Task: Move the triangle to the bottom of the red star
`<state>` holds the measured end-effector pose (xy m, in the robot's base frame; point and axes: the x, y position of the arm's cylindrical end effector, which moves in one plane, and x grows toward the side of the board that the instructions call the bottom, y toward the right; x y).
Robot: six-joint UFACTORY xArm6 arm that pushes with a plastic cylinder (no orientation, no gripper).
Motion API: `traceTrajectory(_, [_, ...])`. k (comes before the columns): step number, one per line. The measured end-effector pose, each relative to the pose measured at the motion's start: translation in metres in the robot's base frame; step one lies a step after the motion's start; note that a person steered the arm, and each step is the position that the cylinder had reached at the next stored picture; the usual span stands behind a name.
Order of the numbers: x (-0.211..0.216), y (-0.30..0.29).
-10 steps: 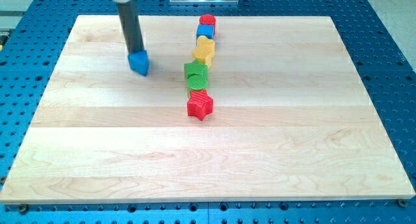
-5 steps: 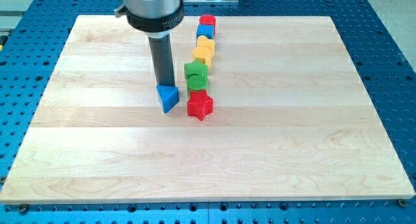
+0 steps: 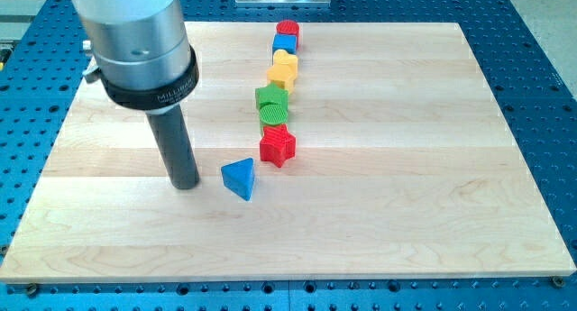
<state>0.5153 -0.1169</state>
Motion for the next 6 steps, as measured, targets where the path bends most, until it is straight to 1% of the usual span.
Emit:
traceTrajectory(1, [0.001,0.046])
traceTrajectory(2, [0.001,0.068])
traceTrajectory(3, [0.022,0.047])
traceTrajectory(4, [0.03,0.057])
traceTrajectory(6, [0.03,0.108])
